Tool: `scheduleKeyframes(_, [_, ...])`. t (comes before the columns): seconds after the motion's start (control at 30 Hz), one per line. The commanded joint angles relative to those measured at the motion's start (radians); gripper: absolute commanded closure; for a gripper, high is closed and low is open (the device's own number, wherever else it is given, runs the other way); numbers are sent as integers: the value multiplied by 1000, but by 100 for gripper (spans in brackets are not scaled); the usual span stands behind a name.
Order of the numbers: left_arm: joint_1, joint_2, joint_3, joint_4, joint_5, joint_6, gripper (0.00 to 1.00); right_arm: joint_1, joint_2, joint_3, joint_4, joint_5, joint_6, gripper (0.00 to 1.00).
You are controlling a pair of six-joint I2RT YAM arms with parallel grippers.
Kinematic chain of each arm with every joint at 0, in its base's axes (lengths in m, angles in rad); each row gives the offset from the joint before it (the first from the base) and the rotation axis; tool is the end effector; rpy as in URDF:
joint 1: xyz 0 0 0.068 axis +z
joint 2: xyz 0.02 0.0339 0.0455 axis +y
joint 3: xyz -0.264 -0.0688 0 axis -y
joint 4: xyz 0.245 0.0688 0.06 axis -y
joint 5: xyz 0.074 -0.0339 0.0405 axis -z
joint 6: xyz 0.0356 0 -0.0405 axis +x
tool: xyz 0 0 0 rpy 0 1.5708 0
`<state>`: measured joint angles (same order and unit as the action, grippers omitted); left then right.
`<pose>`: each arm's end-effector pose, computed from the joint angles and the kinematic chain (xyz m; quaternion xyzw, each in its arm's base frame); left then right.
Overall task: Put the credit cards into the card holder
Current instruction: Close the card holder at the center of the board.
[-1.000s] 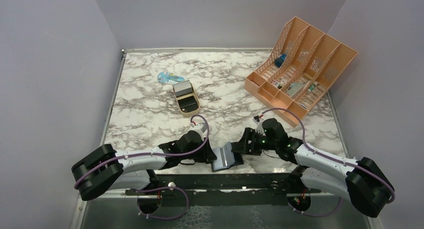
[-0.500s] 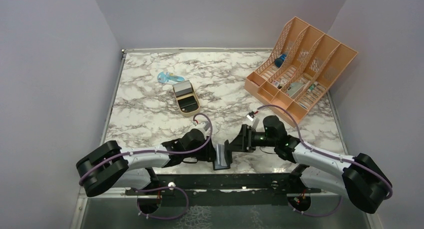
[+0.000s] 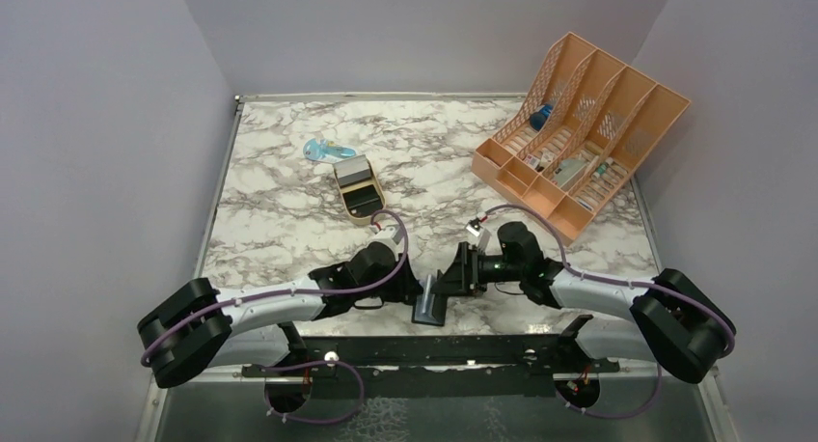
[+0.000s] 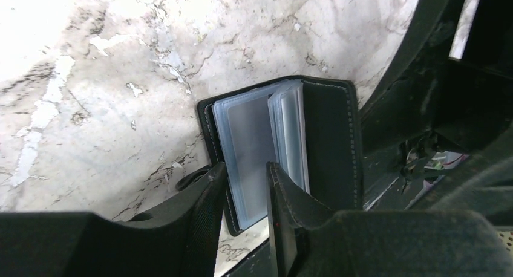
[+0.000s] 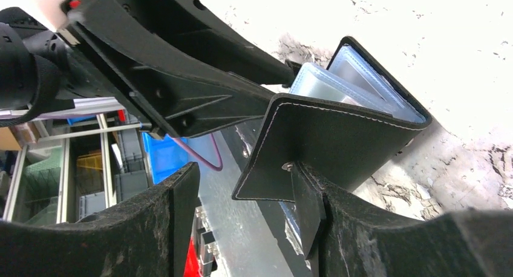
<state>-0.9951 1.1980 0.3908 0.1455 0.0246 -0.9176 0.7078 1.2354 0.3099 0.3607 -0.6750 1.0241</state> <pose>0.1207 -0.1876 0.1565 0.0402 0.8975 -0.3651 0.2441 0.1484 0.1563 0.1487 -0.0274 0.8415 0.5344 0.0737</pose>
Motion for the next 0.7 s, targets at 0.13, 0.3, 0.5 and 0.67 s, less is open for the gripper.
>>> scheduleKeyframes(0.13, [7,-110,-10,-148,-103,10,66,24,27,95,-121,67,-95,51])
scheduleKeyframes(0.3, [16,-113,-29,-160,-95,15,66,53,68,136,-201,132,-125,61])
scheduleKeyframes(0.5, [28,-113,-30,-173,-93,33,66,82,113,190,-331,243,-173,65])
scheduleKeyframes(0.67, [45,-112,-38,-175,-85,37,66,132,178,259,-437,330,-224,66])
